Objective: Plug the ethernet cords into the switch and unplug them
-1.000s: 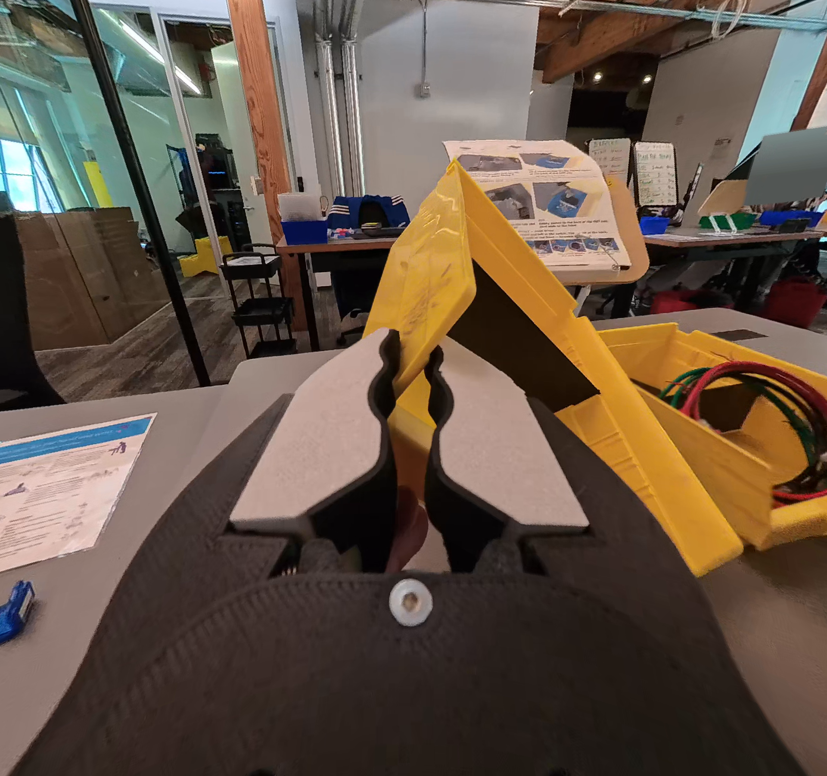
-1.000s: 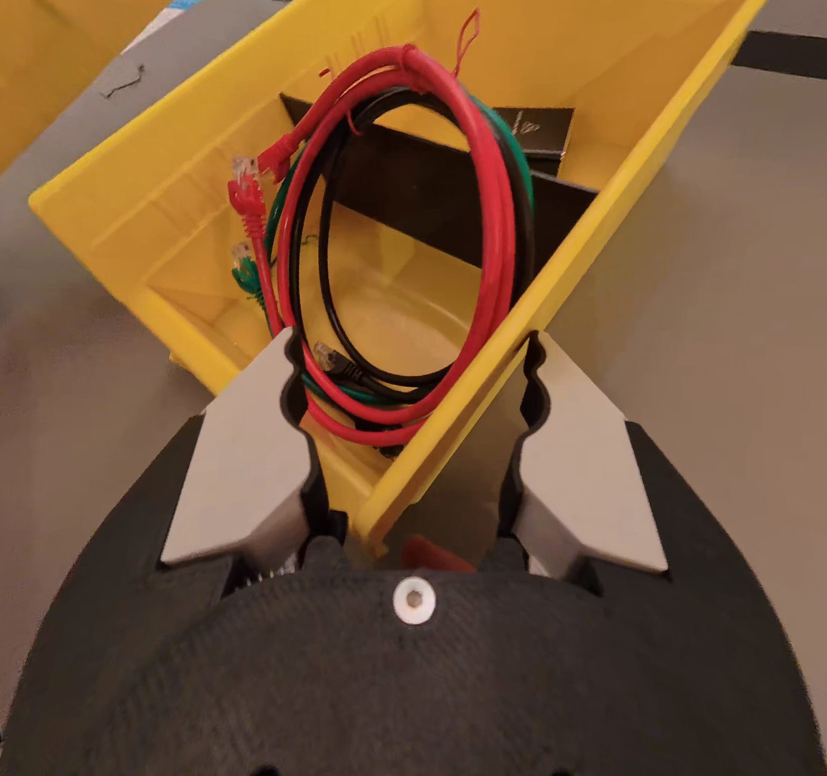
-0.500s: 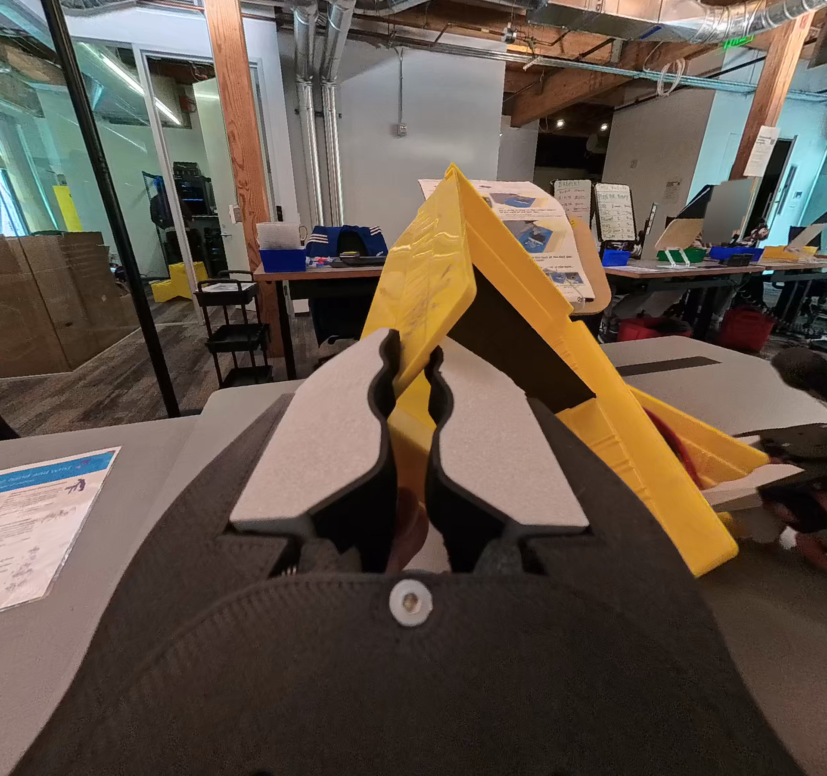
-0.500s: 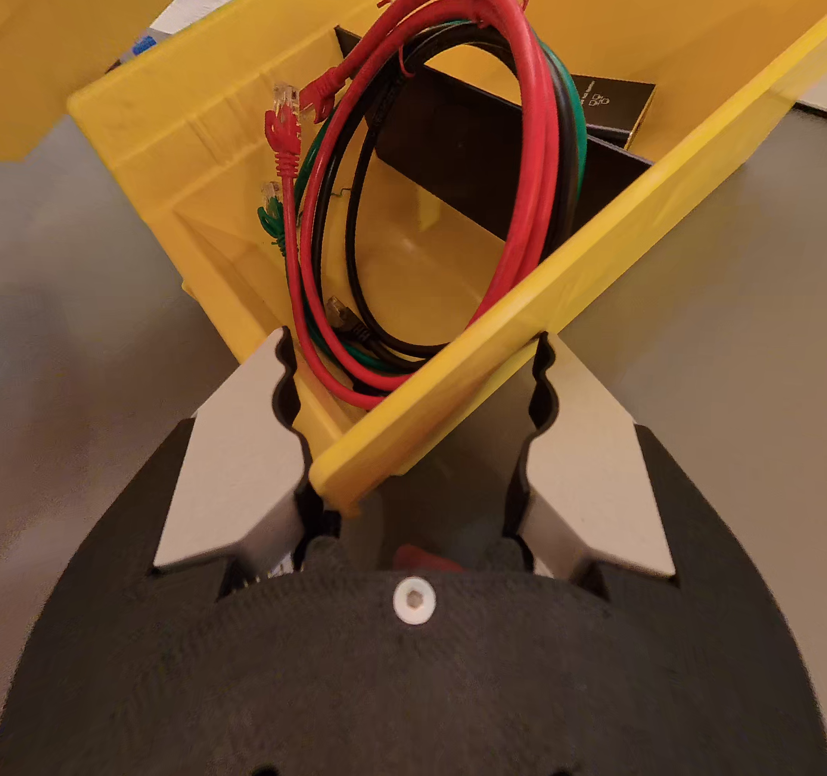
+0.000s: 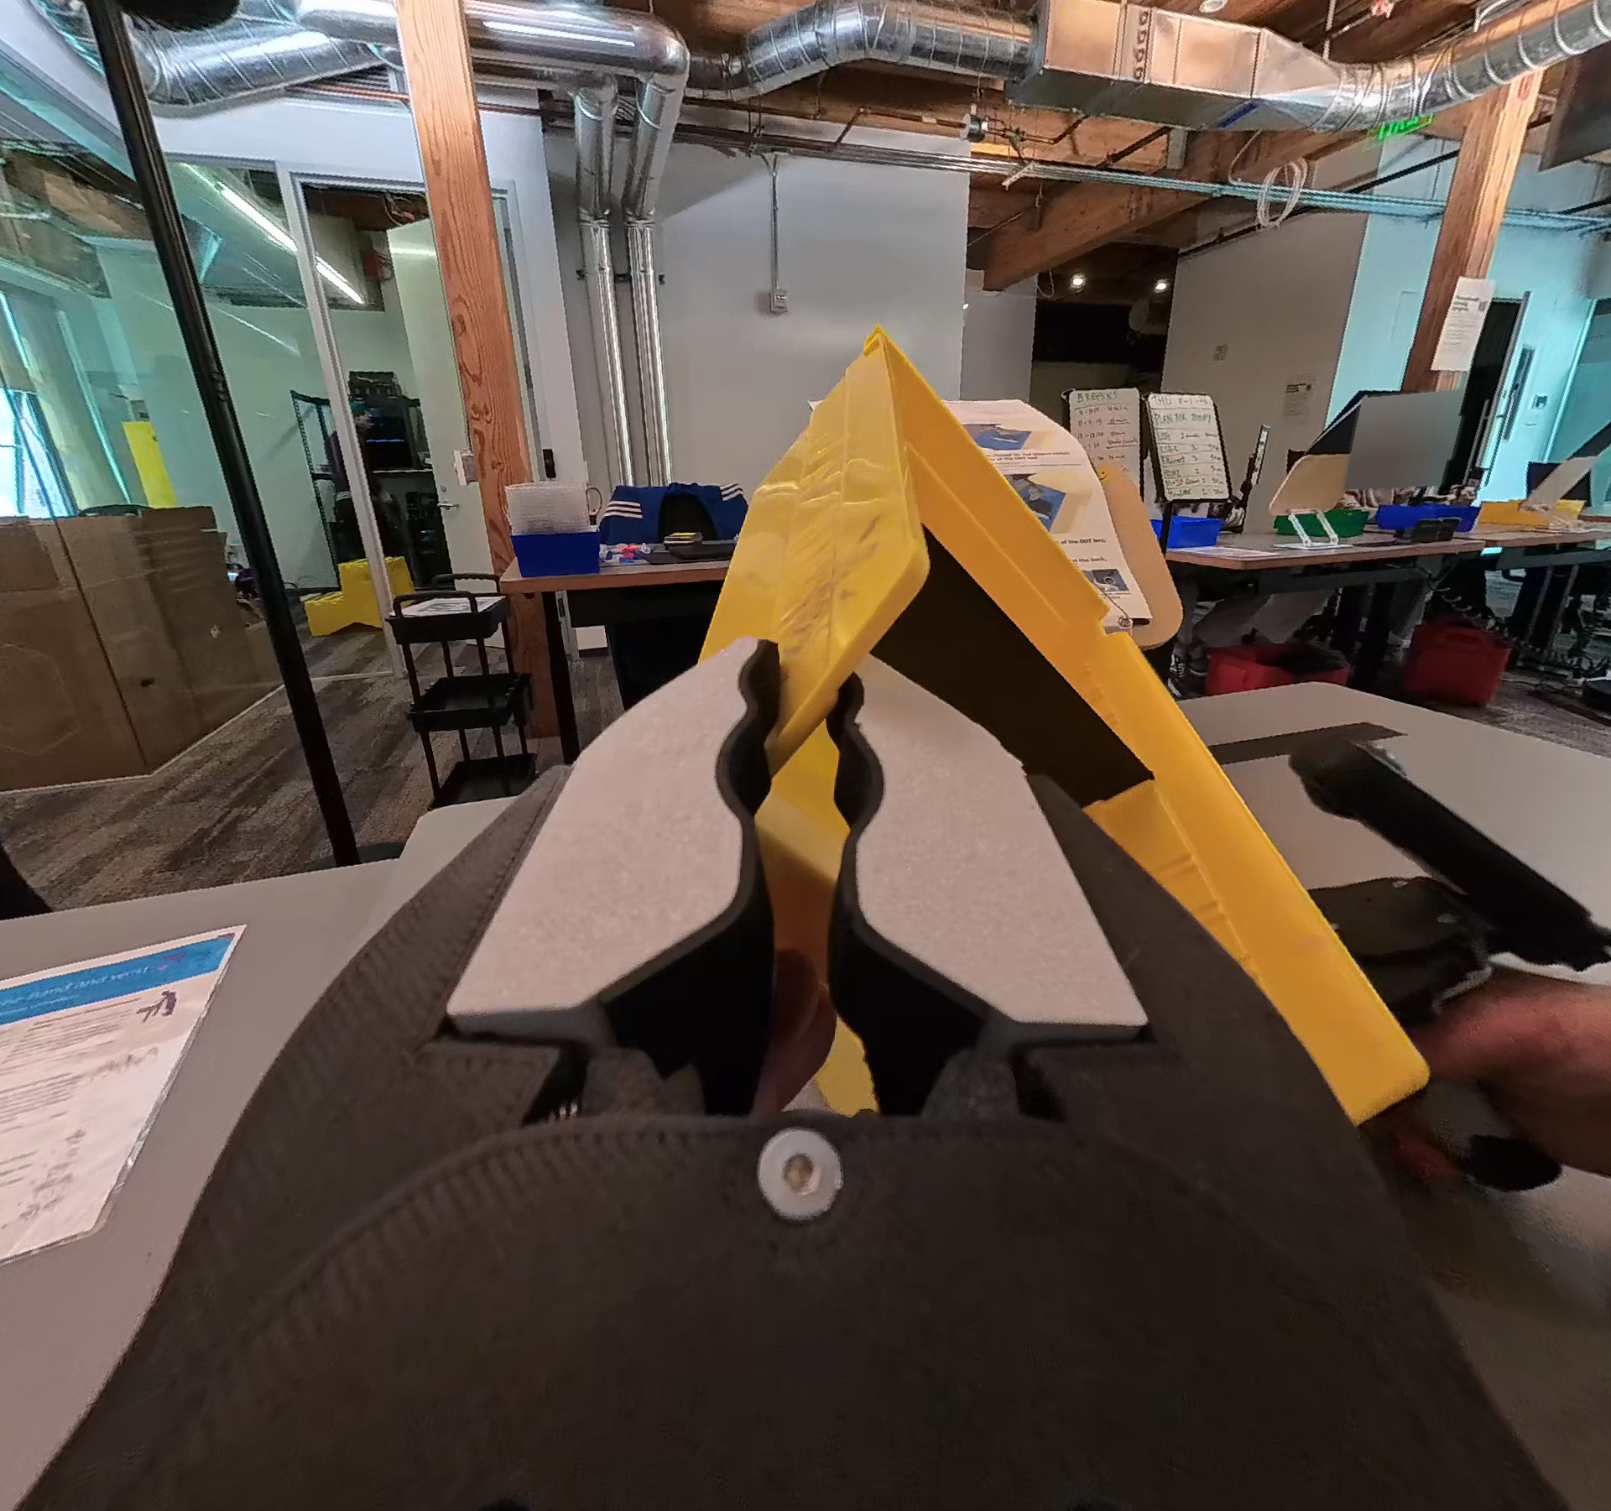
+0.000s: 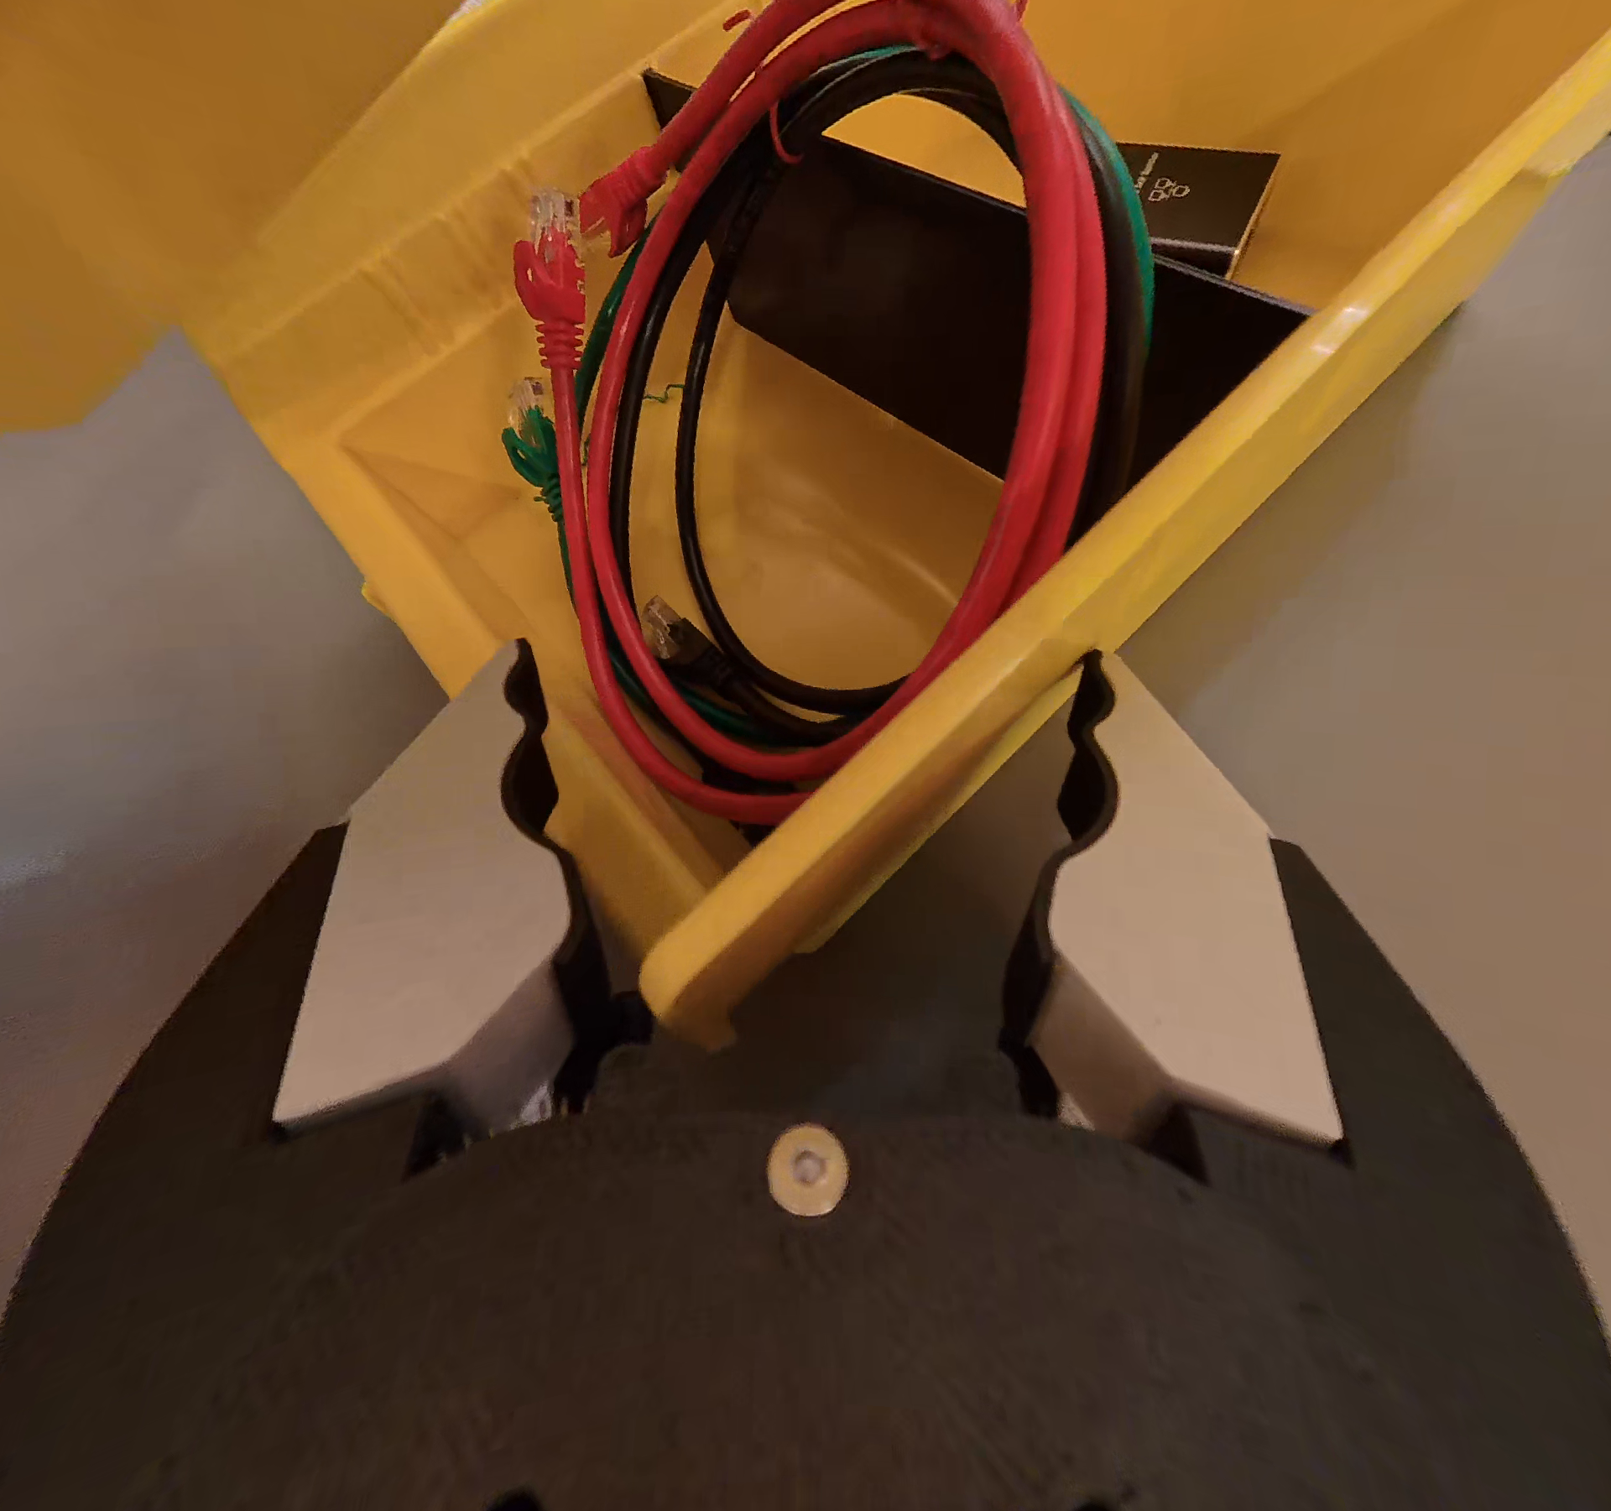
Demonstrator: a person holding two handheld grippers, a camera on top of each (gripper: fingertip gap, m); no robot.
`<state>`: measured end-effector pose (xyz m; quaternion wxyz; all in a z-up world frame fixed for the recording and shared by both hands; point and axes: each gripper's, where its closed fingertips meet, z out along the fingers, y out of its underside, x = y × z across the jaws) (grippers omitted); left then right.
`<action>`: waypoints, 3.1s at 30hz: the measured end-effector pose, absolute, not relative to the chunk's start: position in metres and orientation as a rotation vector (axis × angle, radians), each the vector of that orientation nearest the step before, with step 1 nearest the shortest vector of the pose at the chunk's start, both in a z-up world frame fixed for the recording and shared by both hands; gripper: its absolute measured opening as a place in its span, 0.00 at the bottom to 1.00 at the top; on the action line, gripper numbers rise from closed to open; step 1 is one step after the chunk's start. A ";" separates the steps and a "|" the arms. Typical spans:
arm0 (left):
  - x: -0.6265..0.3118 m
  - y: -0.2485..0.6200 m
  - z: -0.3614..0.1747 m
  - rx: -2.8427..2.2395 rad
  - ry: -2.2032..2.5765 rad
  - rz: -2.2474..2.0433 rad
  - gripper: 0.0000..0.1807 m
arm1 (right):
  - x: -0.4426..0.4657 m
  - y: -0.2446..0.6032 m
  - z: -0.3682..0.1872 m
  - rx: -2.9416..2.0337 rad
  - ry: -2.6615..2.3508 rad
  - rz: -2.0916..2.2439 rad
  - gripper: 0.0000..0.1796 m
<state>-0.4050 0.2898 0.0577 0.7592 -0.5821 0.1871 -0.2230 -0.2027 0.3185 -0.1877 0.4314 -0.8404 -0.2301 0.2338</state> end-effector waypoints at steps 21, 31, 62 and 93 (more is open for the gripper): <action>-0.323 0.281 0.067 -1.222 0.490 -0.670 0.05 | -0.102 0.274 -0.141 -2.008 -0.416 0.762 0.57; -0.183 0.271 0.026 -1.287 0.683 -0.859 0.05 | 0.013 0.207 -0.041 -1.453 0.090 1.102 0.53; -0.020 0.210 -0.113 -1.605 0.784 -1.133 0.07 | 0.161 0.159 -0.106 -1.656 0.395 0.591 0.69; 0.186 0.127 -0.146 -1.752 1.151 -1.497 0.21 | 0.393 0.204 -0.135 -2.066 0.201 0.124 0.36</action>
